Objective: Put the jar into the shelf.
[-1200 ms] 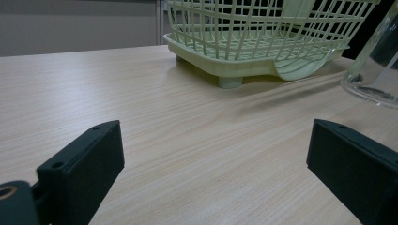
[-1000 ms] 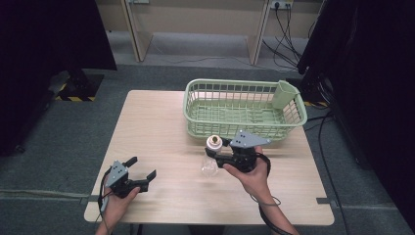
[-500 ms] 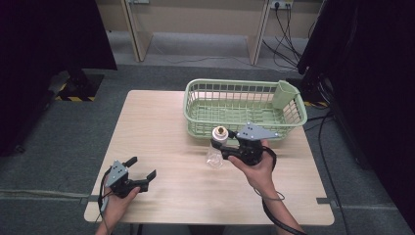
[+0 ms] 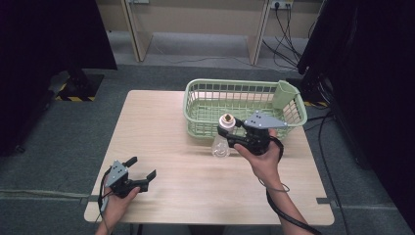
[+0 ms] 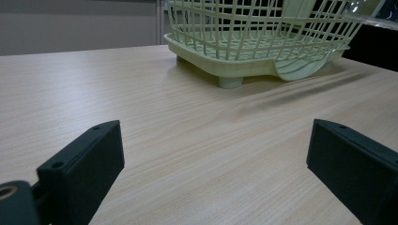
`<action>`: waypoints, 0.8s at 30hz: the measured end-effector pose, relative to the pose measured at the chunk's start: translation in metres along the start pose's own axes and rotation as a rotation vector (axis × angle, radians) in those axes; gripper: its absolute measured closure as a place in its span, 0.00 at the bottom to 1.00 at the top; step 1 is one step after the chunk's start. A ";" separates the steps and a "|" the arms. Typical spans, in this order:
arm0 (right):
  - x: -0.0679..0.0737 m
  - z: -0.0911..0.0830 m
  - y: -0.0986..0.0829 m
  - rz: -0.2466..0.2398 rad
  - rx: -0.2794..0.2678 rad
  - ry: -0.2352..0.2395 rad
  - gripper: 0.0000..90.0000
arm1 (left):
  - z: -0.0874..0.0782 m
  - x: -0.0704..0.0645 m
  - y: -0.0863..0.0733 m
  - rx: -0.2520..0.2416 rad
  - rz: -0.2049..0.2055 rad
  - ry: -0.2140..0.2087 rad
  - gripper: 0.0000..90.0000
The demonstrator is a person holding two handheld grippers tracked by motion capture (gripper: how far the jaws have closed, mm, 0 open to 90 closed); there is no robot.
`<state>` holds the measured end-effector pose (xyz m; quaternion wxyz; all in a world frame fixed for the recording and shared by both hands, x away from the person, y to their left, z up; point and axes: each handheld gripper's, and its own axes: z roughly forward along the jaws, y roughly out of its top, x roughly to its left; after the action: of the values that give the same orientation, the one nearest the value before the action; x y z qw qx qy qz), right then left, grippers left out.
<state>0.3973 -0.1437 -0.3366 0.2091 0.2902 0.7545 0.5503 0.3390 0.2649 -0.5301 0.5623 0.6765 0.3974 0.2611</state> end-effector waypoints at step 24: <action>-0.024 0.000 0.029 0.023 -0.028 -0.085 0.51 | 0.000 0.000 0.000 -0.003 -0.003 -0.003 0.04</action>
<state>0.4208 -0.1534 -0.3094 0.2387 0.3191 0.7338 0.5502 0.3389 0.2648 -0.5301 0.5643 0.6754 0.3971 0.2601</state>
